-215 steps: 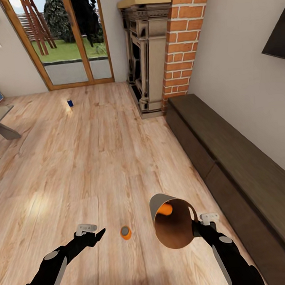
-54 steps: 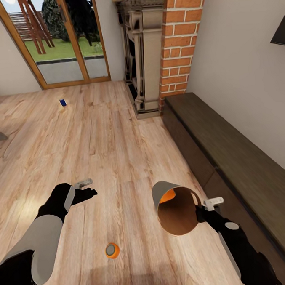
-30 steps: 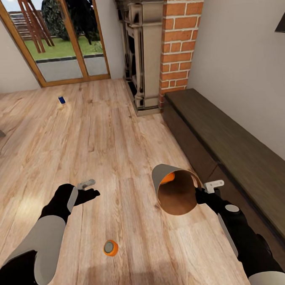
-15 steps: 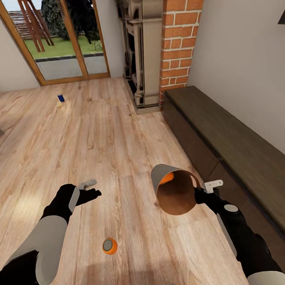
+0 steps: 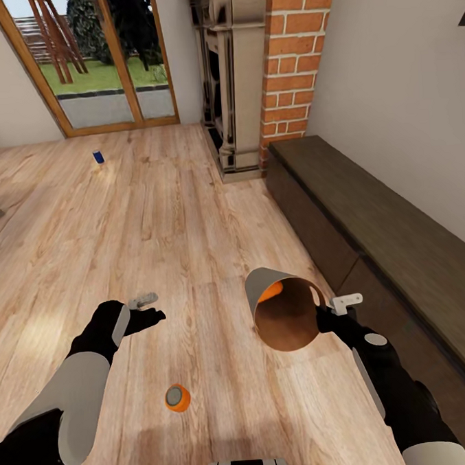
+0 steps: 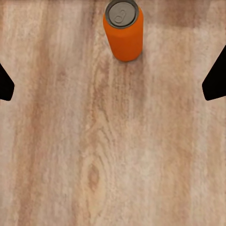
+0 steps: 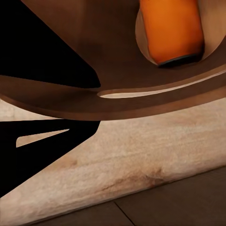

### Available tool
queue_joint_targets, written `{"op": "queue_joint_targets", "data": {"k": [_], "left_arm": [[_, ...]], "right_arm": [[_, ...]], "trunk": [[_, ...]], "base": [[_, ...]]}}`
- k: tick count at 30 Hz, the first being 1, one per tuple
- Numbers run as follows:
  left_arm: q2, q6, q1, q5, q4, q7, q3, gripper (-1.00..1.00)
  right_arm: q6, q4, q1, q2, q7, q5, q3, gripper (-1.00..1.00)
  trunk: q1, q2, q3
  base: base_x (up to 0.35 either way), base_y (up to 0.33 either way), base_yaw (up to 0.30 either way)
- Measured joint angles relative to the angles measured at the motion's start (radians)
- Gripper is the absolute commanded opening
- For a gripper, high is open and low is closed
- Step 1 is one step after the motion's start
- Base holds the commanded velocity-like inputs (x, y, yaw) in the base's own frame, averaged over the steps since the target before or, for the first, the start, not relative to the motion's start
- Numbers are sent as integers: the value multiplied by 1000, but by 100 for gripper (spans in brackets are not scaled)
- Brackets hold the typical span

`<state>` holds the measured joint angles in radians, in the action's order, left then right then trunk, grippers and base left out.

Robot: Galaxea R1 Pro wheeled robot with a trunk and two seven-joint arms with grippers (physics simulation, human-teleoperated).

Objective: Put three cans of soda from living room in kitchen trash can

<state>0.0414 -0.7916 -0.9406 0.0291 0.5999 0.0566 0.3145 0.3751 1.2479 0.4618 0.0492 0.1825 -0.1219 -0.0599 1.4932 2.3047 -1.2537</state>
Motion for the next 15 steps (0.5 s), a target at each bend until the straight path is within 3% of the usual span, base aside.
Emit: {"op": "queue_joint_targets", "data": {"k": [8,15], "left_arm": [[-2,-1,0,1,0,-1,0,100],[-6,-3,0,0,1,0,0,100]], "right_arm": [[-1,1,25,4,0,2,-1,-100],[-1,1,28,1,-1,2,-1,-100]], "trunk": [[31,56,-25],[31,56,-25]], "base": [[0,0,0],[0,0,0]]}}
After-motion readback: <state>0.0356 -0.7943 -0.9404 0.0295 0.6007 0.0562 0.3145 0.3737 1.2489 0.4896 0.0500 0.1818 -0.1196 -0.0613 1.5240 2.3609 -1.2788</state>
